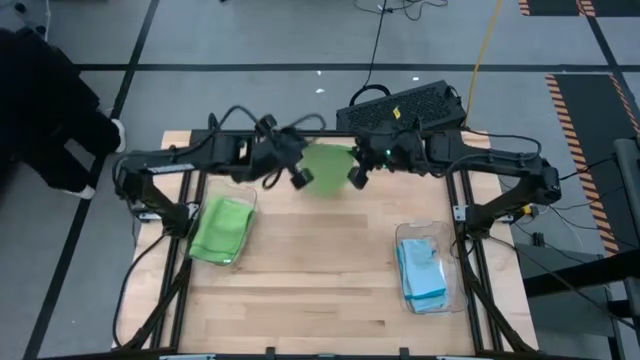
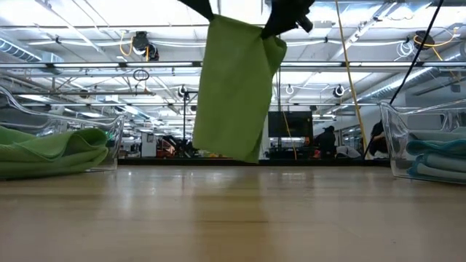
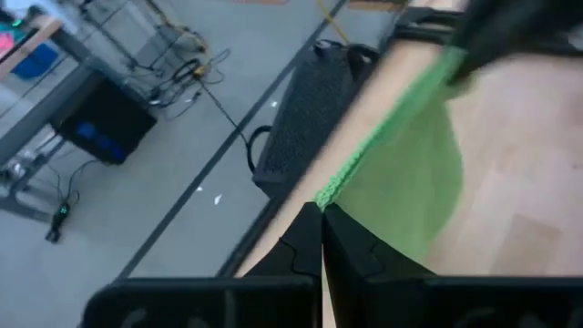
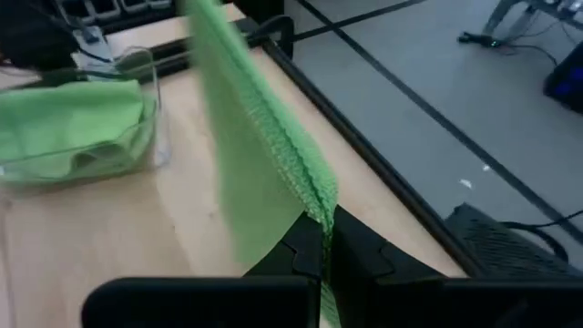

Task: Sort microfiber towel by color & place in baskets
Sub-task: Fold the green microfiber towel

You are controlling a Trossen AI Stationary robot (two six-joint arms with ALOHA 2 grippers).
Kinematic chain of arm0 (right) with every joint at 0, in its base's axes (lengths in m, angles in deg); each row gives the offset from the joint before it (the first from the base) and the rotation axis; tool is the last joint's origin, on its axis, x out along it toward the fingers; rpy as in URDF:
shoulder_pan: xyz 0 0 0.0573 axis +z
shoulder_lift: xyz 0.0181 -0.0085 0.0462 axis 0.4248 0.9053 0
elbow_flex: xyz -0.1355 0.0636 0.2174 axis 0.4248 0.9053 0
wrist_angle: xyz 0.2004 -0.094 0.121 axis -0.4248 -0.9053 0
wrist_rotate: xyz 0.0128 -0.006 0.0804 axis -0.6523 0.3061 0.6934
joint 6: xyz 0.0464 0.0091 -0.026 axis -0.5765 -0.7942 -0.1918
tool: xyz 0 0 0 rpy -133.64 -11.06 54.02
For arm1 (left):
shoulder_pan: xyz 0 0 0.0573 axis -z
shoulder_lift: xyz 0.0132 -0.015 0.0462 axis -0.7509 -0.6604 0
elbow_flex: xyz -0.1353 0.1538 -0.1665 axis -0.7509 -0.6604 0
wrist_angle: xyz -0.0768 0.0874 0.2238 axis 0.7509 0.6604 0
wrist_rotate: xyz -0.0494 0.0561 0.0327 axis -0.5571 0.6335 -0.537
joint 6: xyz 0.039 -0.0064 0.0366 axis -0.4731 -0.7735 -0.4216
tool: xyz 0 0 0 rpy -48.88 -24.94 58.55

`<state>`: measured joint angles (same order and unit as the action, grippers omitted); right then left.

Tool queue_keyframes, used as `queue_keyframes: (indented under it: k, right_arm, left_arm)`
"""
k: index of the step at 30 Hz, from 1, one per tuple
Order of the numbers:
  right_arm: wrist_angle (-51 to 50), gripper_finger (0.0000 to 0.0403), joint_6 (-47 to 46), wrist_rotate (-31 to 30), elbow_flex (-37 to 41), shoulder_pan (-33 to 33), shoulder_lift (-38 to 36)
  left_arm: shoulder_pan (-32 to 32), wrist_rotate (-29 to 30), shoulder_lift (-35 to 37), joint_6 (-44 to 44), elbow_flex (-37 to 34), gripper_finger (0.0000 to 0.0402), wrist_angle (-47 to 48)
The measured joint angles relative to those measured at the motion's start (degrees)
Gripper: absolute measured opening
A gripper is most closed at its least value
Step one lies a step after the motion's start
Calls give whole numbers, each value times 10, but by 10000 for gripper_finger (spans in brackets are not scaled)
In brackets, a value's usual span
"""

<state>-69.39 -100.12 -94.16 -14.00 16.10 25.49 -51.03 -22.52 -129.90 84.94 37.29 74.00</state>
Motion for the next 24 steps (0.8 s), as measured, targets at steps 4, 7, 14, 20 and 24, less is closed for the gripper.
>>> queue_keyframes:
  k: [4,7,14,20,24]
  right_arm:
    - [-1,4,-29,50,0,8,-7]
    - [2,4,-47,110,0,44,-13]
    - [78,4,-139,255,0,157,-27]
    - [182,4,-134,300,0,235,-32]
    - [91,4,-117,214,5,236,-29]
  left_arm:
    - [-13,-22,0,1,0,2,-7]
    - [14,-98,5,8,0,2,2]
    - [149,-212,5,58,14,3,5]
    - [249,-225,7,106,45,5,14]
    - [247,-244,0,145,14,8,9]
